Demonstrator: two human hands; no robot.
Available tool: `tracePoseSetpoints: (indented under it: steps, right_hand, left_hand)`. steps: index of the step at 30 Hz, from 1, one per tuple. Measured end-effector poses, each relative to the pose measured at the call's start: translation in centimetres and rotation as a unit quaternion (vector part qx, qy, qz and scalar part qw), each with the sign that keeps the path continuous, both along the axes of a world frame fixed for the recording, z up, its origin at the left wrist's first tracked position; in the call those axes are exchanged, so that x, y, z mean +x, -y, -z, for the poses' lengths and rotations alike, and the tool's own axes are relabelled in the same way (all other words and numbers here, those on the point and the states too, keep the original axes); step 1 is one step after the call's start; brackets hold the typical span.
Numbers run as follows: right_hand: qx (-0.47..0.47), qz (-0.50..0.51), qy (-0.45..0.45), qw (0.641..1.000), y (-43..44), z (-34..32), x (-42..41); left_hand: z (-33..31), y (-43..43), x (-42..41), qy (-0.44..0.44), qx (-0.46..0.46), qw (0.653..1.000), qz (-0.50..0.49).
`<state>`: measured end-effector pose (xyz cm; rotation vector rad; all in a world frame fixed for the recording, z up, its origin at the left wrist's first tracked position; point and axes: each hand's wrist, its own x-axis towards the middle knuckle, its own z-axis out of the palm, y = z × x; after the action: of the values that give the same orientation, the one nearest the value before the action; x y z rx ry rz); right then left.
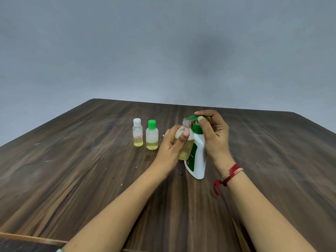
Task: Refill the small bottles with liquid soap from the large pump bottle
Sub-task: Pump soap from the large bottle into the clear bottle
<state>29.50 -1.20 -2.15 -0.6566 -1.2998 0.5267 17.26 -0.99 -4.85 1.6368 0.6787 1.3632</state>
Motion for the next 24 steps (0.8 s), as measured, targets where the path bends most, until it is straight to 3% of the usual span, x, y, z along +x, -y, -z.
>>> tracePoseSetpoints:
  steps: [24]
  right_hand:
    - [-0.002, -0.002, -0.009, 1.0, 0.15, 0.12, 0.03]
  left_hand:
    - [-0.04, 0.12, -0.07, -0.003, 0.006, 1.0, 0.001]
